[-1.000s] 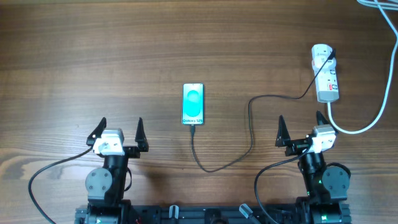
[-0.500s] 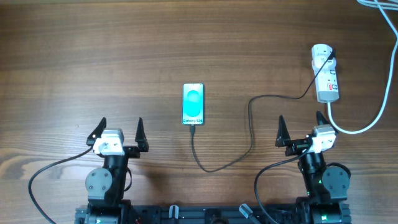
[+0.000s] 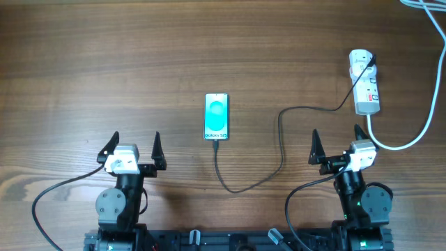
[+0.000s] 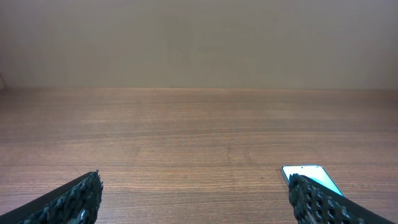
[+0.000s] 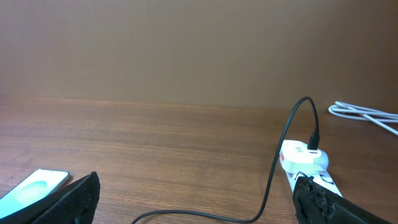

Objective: Plug charger to phone and switch on socket

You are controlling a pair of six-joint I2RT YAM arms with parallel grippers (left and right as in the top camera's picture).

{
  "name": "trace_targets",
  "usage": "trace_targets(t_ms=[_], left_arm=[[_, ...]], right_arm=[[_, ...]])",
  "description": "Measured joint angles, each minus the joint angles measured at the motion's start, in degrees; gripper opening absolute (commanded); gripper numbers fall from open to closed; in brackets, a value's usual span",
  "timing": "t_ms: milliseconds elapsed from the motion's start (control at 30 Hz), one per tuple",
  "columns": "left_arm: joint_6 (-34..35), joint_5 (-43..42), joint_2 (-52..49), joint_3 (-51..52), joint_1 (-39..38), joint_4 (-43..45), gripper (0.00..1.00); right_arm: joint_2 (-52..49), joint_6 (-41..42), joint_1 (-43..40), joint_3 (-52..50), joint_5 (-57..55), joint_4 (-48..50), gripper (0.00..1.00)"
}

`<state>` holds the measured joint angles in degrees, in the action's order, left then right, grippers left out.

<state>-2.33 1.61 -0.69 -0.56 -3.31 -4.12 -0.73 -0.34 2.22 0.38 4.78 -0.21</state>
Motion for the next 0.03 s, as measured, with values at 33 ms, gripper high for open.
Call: trace_targets(t_ms=[33], left_arm=[[0.0, 0.0, 0.0, 0.0, 0.0, 0.0, 1.0]], right_arm=[[0.0, 0.0, 0.0, 0.0, 0.0, 0.0, 1.0]])
